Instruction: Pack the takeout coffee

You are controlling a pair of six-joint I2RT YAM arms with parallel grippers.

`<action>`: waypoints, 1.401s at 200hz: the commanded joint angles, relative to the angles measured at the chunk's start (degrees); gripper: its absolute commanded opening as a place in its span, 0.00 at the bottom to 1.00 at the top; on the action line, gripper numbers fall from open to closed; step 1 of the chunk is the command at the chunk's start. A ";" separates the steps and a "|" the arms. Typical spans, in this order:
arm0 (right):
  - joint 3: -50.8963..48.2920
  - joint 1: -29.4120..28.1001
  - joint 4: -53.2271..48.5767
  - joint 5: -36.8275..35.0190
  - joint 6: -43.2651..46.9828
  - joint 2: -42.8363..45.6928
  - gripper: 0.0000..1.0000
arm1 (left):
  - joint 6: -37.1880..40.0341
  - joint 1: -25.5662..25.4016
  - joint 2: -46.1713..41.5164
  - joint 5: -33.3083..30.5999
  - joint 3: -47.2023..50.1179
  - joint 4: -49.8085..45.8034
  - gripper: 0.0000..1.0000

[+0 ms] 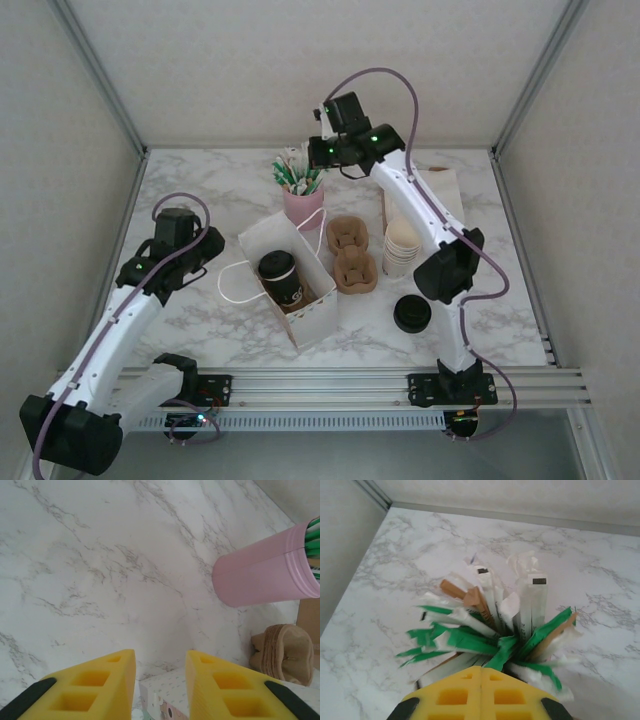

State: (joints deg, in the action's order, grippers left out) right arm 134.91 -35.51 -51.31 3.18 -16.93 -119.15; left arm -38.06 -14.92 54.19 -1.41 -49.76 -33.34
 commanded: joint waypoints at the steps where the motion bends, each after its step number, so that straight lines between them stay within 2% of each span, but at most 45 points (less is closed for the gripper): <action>1: 2.99 -1.89 -2.22 -3.12 2.94 10.09 0.00 | 1.13 -0.48 -1.24 -0.78 -2.19 -0.89 0.32; 60: -1.41 -7.03 -3.40 -6.33 5.98 27.06 0.00 | 1.22 -0.47 -1.21 -1.58 -1.93 -0.23 0.32; 116: -7.97 -18.98 -5.83 -8.99 7.36 39.63 0.00 | 1.76 -0.47 -1.27 -2.83 -2.23 -1.68 0.32; 143: -9.77 -24.33 -10.34 -10.60 7.14 41.85 0.00 | 2.29 -0.49 -1.34 -4.05 -2.54 -3.24 0.32; 174: -11.78 -30.36 -15.19 -16.89 7.64 42.18 0.00 | 2.04 -0.48 -1.94 -5.56 -2.54 -4.47 0.32; 218: -16.68 -32.93 -17.04 -17.25 7.57 39.73 0.00 | 2.03 -0.46 -3.08 -6.80 -2.30 -5.07 0.32; 224: -17.64 -32.96 -16.48 -17.45 7.44 39.25 0.13 | 2.03 -0.46 -3.12 -6.85 -2.27 -5.07 0.33; 231: -18.60 -32.96 -15.70 -17.88 7.40 38.62 0.35 | 2.04 -0.47 -3.07 -6.85 -2.14 -4.90 0.33; 236: -19.15 -32.96 -14.97 -18.41 7.35 38.28 0.44 | 2.06 -0.49 -3.04 -6.77 -2.10 -4.81 0.33; 255: -19.91 -32.92 -12.41 -21.52 7.61 37.04 0.59 | 2.28 -0.49 -2.66 -6.59 -2.08 -4.57 0.33; 280: -18.86 -32.87 -8.64 -29.90 8.49 36.80 0.61 | 2.56 -0.46 -2.21 -6.50 -2.28 -4.51 0.33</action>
State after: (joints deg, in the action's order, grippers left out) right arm 114.96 -67.83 -65.34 -17.54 -9.52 -83.20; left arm -36.97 -14.92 51.79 -6.59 -50.89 -36.97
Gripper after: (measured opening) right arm 0.606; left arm 0.334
